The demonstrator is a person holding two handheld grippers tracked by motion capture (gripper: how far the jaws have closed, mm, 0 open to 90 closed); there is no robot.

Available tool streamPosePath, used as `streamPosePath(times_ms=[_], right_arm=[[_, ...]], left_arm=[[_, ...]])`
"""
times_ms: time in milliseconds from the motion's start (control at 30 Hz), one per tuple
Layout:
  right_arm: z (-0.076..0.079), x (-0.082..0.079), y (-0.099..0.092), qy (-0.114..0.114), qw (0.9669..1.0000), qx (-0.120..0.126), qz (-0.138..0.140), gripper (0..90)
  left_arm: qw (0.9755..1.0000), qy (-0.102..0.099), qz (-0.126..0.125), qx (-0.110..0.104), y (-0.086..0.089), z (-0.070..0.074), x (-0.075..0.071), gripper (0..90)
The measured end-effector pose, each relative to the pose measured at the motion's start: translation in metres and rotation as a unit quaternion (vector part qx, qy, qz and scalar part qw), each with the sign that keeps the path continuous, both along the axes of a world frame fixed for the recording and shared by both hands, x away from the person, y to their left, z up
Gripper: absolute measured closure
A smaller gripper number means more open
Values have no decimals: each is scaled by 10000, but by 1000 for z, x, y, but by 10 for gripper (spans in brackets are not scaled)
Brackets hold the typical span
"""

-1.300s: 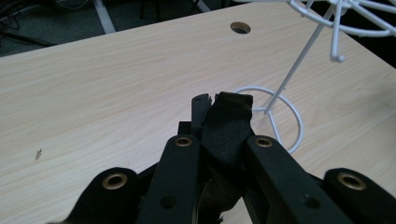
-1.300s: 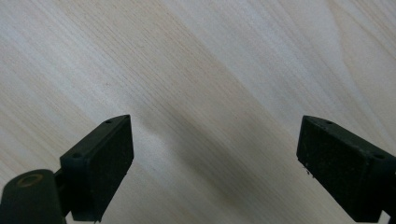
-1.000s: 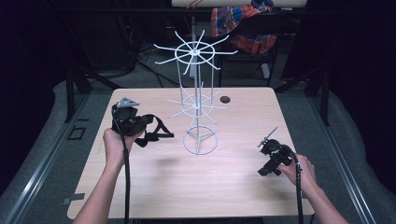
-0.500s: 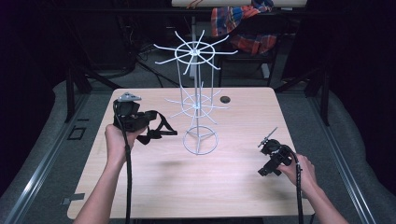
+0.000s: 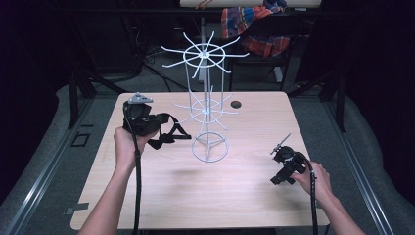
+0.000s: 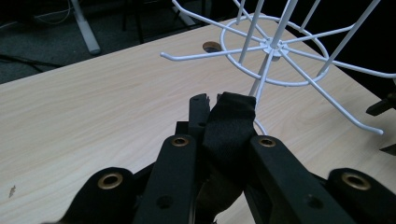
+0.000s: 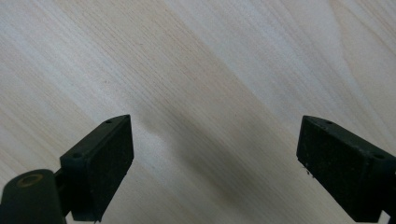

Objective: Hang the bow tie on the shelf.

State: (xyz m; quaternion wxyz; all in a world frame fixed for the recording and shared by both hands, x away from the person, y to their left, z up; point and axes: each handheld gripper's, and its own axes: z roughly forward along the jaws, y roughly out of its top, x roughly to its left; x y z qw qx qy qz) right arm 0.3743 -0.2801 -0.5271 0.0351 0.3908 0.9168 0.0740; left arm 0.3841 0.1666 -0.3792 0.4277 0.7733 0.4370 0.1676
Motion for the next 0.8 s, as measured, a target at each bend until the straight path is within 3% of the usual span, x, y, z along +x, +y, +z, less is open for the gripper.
streamPosePath(times_ms=[67, 167, 200, 333, 500, 800], right_arm=[[-2, -1, 1, -59, 9999, 126, -94, 106], [-3, -1, 0, -22, 9999, 108, -64, 106], [-1, 0, 0, 29, 10000, -11, 14, 106], [-2, -1, 1, -49, 9999, 117, -29, 106], [-2, -1, 1, -38, 9999, 104, -20, 105], [-3, 0, 1, -10, 10000, 88, -11, 105]], left_arm=[[10000, -13, -26, 2, 0, 2, 0, 846], [9999, -80, -59, -36, -2, 5, -3, 845], [9999, -110, -79, -36, -3, 5, -4, 845], [9996, -166, -201, 60, -10, 9, -9, 842], [9991, -219, -266, 240, -18, 8, -12, 841], [9983, -237, -392, 363, -26, 7, -12, 837]])
